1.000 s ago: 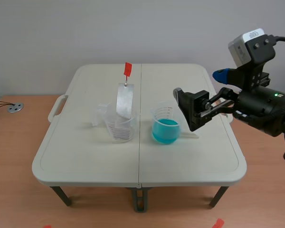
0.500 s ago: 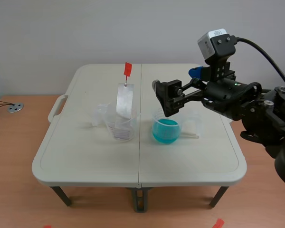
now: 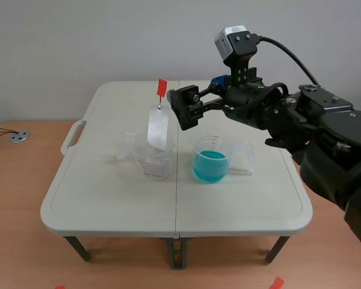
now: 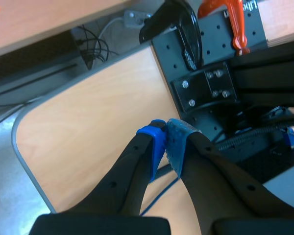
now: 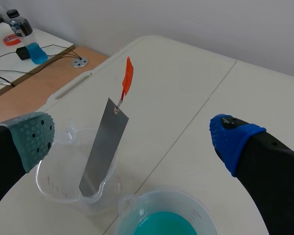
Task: Hold the metal plate by the orange handle, dip it into the blue solution, take it out and point at it, then put the plate back in the beaker on the left.
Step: 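Lift the metal plate out of the left beaker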
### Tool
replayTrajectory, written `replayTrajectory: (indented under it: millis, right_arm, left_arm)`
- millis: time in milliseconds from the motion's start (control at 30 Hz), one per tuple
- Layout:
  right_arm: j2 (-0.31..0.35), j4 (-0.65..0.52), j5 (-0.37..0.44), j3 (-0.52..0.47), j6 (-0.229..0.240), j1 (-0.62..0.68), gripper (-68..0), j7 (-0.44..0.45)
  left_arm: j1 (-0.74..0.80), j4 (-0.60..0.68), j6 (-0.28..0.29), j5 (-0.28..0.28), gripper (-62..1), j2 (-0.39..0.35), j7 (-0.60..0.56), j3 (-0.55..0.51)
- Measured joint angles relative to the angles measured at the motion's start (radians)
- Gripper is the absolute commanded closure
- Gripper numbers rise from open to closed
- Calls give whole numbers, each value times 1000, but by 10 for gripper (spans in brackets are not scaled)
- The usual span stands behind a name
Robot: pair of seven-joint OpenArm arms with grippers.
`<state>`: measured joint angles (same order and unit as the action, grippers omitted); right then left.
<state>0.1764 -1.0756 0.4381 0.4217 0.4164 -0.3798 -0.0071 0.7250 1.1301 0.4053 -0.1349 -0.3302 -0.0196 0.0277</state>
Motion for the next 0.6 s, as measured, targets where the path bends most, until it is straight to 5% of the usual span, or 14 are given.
replayTrajectory:
  millis: [600]
  right_arm:
    - [-167, 388, -15, 72, -1, -247, -663, -25]
  left_arm:
    - [-19, 0, 0, 0, -31, 0, 30, 0]
